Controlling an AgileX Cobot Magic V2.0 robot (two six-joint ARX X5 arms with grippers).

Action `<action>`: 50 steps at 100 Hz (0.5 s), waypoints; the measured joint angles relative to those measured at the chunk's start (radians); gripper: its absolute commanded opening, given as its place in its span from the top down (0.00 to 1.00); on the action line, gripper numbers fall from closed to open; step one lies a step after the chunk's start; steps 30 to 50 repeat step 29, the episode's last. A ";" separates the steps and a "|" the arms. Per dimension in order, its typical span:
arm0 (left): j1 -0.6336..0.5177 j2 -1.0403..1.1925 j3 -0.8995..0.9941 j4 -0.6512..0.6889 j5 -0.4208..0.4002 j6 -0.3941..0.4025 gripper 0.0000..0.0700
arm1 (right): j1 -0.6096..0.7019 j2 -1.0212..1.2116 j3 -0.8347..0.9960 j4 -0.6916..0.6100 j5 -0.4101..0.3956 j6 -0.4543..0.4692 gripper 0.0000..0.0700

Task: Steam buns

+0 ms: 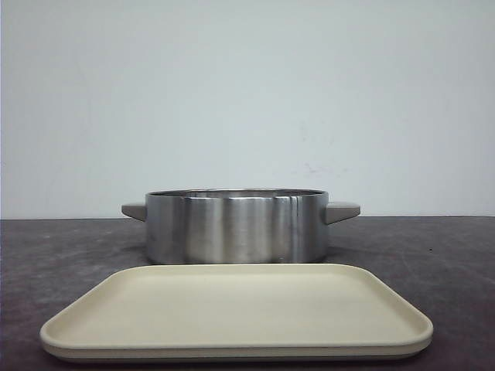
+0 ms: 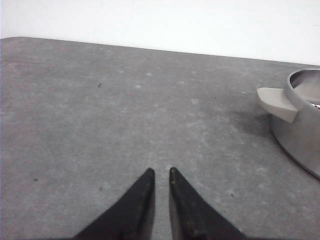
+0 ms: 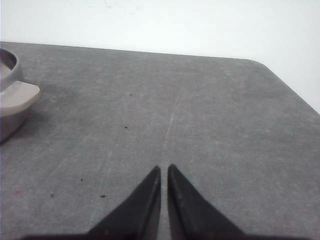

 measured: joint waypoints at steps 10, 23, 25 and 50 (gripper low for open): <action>0.000 0.000 0.000 0.000 0.000 0.000 0.99 | 0.000 0.000 0.000 0.000 0.000 0.000 0.98; 0.000 0.000 0.000 0.000 0.000 0.003 0.99 | 0.000 0.000 0.000 0.000 0.000 0.000 0.98; 0.000 0.000 0.000 0.000 0.000 0.003 0.99 | 0.000 0.000 0.000 0.000 0.000 0.000 0.98; 0.000 0.000 0.000 0.000 0.000 0.004 0.99 | 0.000 0.000 0.000 0.000 0.000 0.000 0.98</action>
